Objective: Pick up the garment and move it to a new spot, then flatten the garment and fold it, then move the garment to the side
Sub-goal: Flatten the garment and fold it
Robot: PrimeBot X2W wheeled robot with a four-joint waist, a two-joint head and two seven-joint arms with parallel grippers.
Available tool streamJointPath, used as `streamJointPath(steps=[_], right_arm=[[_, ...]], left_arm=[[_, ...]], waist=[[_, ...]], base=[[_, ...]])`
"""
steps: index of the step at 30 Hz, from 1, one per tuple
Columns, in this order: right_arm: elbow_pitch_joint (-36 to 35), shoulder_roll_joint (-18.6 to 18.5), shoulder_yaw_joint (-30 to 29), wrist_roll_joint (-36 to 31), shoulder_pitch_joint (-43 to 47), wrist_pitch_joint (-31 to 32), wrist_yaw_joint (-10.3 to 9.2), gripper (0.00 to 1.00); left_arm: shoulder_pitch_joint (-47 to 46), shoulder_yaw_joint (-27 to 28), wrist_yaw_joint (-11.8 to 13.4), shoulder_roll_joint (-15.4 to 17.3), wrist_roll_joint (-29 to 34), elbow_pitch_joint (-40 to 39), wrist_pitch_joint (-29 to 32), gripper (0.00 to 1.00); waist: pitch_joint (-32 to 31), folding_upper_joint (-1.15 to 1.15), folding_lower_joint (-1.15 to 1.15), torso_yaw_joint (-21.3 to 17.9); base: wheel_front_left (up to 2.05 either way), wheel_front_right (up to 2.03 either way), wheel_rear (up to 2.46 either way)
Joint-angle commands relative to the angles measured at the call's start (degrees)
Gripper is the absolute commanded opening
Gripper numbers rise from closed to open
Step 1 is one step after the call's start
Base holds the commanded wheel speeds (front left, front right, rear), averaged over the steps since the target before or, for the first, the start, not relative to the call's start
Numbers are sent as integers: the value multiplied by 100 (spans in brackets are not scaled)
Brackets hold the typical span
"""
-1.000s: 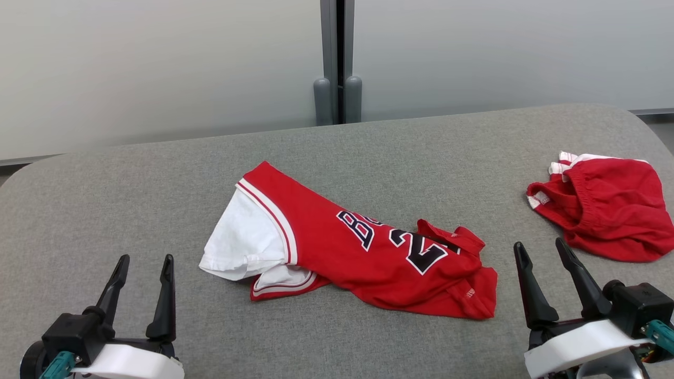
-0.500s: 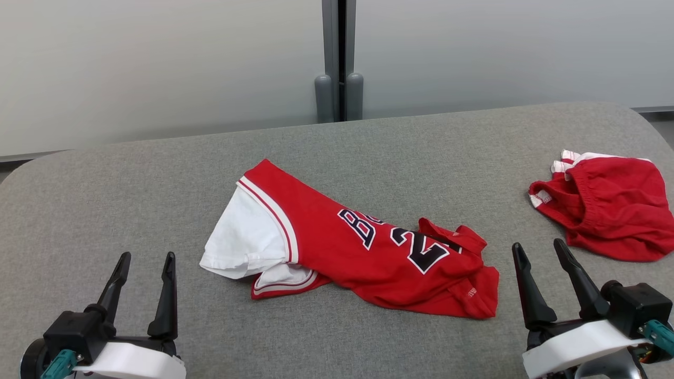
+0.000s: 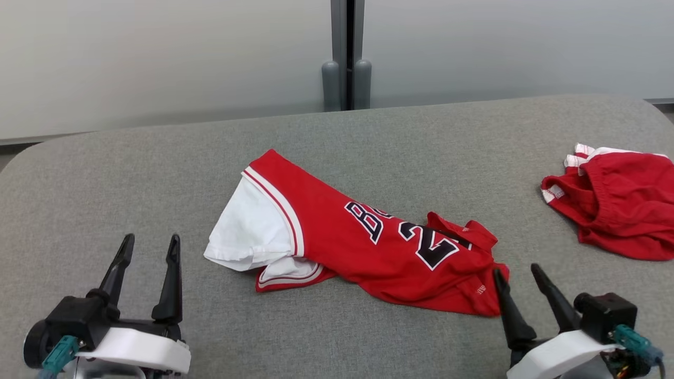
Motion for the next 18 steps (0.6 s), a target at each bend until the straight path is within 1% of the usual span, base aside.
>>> streamJointPath(steps=[1, 7, 8, 10, 11, 12, 13, 14, 15, 18], right_arm=[[231, -21, 83, 77, -9, 34, -1, 100], [1125, -16, 276, 221, -246, -86, 0, 100], [1125, -16, 276, 221, -246, -86, 0, 100], [1424, -8, 347, 270, -426, -199, 0, 100], [1497, -6, 375, 275, -463, -228, -1, 94], [1562, -3, 408, 290, -513, -264, -1, 48], [1562, -3, 408, 290, -513, -264, -1, 48], [1608, -1, 432, 309, -554, -289, 0, 18], [1619, -3, 446, 325, -588, -330, -1, 0], [1537, -42, 476, 353, -673, -483, 0, 0]], left_arm=[[-179, -13, -18, 13, 46, -41, -30, 100], [-519, -95, -74, -67, 106, -13, -102, 100], [-519, -95, -74, -67, 106, -13, -102, 100], [-651, -104, -100, -99, 120, 48, -130, 100], [-701, -109, -118, -107, 116, 78, -141, 100], [-742, -111, -133, -111, 114, 115, -152, 100], [-742, -111, -133, -111, 114, 115, -152, 100], [-768, -113, -127, -115, 110, 154, -153, 100], [-798, -112, -137, -119, 106, 187, -164, 100], [-862, -102, -165, -121, 103, 252, -187, 100]], waist=[[188, 0, 0, 99], [580, 0, 0, 274], [580, 0, 0, 274], [706, 0, 0, 310], [733, 0, 0, 318], [752, 0, 0, 321], [752, 0, 0, 321], [765, 0, 0, 320], [777, 0, 0, 318], [809, 0, 0, 298]], base=[[0, 0, 0], [0, 0, 0], [0, 0, 0], [0, 0, 0], [0, 0, 0], [0, 0, 0], [0, 0, 0], [0, 0, 0], [0, 0, 0], [0, 0, 0]])
